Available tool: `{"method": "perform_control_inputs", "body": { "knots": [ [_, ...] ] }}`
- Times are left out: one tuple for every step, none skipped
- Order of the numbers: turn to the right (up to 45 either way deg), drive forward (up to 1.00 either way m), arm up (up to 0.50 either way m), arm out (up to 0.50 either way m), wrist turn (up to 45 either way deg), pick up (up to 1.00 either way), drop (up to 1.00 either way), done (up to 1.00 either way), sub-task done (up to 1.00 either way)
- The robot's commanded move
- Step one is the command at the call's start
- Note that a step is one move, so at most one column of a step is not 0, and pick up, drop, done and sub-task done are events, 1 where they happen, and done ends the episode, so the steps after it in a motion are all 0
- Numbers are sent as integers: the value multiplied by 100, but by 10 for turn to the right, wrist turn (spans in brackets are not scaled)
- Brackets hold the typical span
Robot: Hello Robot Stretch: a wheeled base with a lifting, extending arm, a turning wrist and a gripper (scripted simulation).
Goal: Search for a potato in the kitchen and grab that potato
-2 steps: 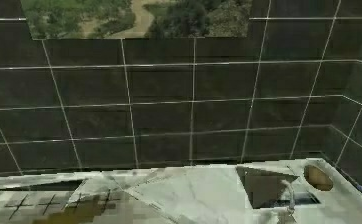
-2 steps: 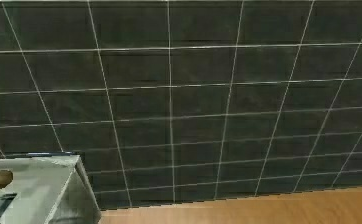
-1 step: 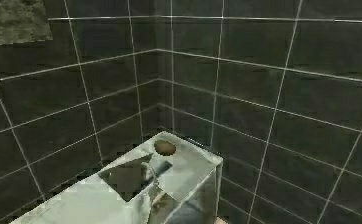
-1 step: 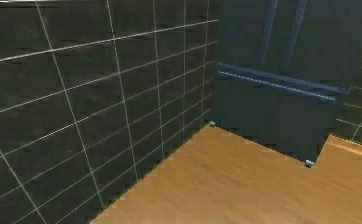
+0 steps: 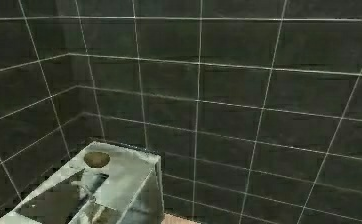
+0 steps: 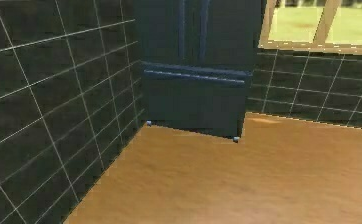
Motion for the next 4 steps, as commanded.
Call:
{"method": "perform_control_inputs", "body": {
  "knots": [
    [0, 55, 0, 0, 0, 0, 0, 0, 0],
    [-450, 0, 0, 0, 0, 0, 0, 0, 0],
    [-450, 0, 0, 0, 0, 0, 0, 0, 0],
    [-420, 0, 0, 0, 0, 0, 0, 0, 0]
  ]
}}
